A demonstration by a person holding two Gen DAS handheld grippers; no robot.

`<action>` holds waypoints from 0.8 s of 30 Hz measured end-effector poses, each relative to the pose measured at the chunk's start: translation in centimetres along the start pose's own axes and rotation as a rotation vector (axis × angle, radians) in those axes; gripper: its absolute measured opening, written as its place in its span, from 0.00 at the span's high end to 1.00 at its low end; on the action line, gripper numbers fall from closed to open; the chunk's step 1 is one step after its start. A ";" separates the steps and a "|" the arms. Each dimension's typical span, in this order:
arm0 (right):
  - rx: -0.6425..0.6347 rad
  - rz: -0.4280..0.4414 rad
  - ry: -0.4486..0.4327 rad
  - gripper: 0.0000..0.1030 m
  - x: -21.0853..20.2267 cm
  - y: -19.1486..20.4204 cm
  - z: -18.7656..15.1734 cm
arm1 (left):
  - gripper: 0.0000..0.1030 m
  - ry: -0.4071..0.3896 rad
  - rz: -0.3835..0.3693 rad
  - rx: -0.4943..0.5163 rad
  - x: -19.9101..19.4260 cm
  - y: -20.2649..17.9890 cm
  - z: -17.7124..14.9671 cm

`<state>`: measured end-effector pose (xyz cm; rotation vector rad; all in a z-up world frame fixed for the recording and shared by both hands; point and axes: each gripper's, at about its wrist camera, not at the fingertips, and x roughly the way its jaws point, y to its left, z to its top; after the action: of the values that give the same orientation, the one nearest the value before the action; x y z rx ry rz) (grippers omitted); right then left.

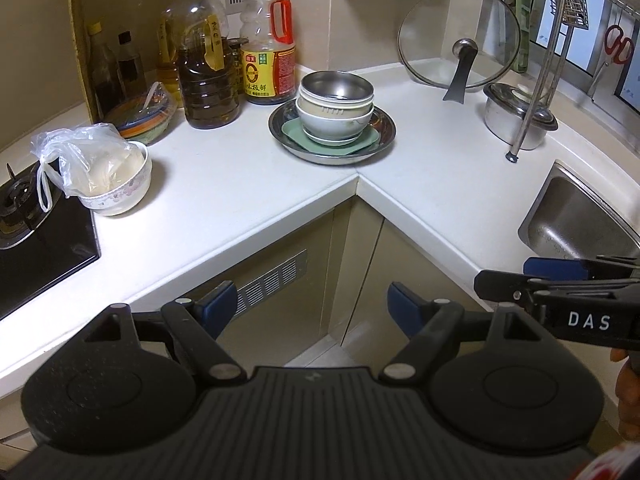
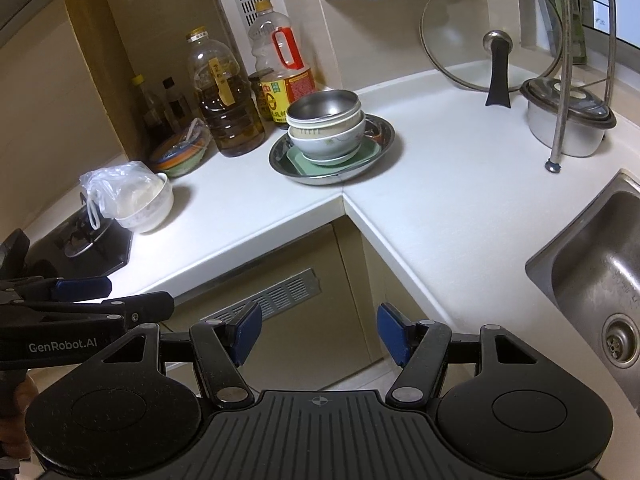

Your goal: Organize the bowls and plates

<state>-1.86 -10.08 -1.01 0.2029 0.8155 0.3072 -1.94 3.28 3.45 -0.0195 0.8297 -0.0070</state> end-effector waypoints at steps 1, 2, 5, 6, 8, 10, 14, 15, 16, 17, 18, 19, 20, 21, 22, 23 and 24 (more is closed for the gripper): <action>0.002 0.001 0.000 0.38 0.0 -0.2 0.0 | 0.22 -0.001 0.000 0.001 0.0 -0.1 0.1; 0.004 0.002 0.000 0.38 0.0 -0.4 0.0 | 0.22 -0.001 0.000 0.001 0.0 -0.3 0.1; 0.008 0.007 -0.001 0.38 -0.1 -0.6 0.1 | 0.22 0.001 0.002 0.003 0.1 -0.6 0.1; 0.008 0.010 0.000 0.38 -0.1 -0.7 0.2 | 0.22 0.003 0.003 0.001 0.2 -0.6 0.2; 0.006 0.011 0.001 0.38 0.0 -0.7 0.3 | 0.22 0.003 0.006 -0.001 0.2 -0.7 0.2; 0.006 0.014 0.003 0.38 0.0 -0.7 0.3 | 0.22 0.003 0.007 -0.001 0.2 -0.6 0.3; 0.002 0.016 0.002 0.38 0.1 -0.7 0.3 | 0.22 0.003 0.006 -0.001 0.3 -0.6 0.4; 0.002 0.016 0.002 0.38 0.1 -0.7 0.3 | 0.22 0.003 0.005 -0.001 0.3 -0.6 0.4; 0.003 0.015 0.002 0.38 0.1 -0.8 0.3 | 0.22 0.003 0.005 -0.001 0.3 -0.6 0.4; 0.003 0.016 0.002 0.38 0.1 -0.8 0.3 | 0.22 0.004 0.004 -0.001 0.3 -0.6 0.4; 0.004 0.016 0.003 0.38 0.1 -0.8 0.3 | 0.22 0.005 0.004 -0.001 0.3 -0.7 0.4; 0.004 0.015 0.004 0.38 0.1 -0.8 0.3 | 0.22 0.006 0.004 -0.001 0.4 -0.7 0.5; 0.005 0.013 0.004 0.38 0.1 -0.8 0.3 | 0.22 0.006 0.003 0.000 0.4 -0.8 0.5; 0.005 0.013 0.005 0.38 0.1 -0.8 0.4 | 0.22 0.006 0.003 0.000 0.4 -0.8 0.6; 0.005 0.013 0.005 0.38 0.1 -0.8 0.4 | 0.22 0.006 0.002 -0.001 0.4 -0.8 0.6; 0.005 0.013 0.004 0.38 0.1 -0.8 0.4 | 0.22 0.006 0.003 -0.001 0.4 -0.8 0.5; 0.006 0.013 0.004 0.38 0.1 -0.8 0.4 | 0.22 0.006 0.003 -0.001 0.5 -0.9 0.6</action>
<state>-1.37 -10.81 -1.08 0.2133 0.8197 0.3177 -1.20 2.43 3.52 -0.0190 0.8361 -0.0039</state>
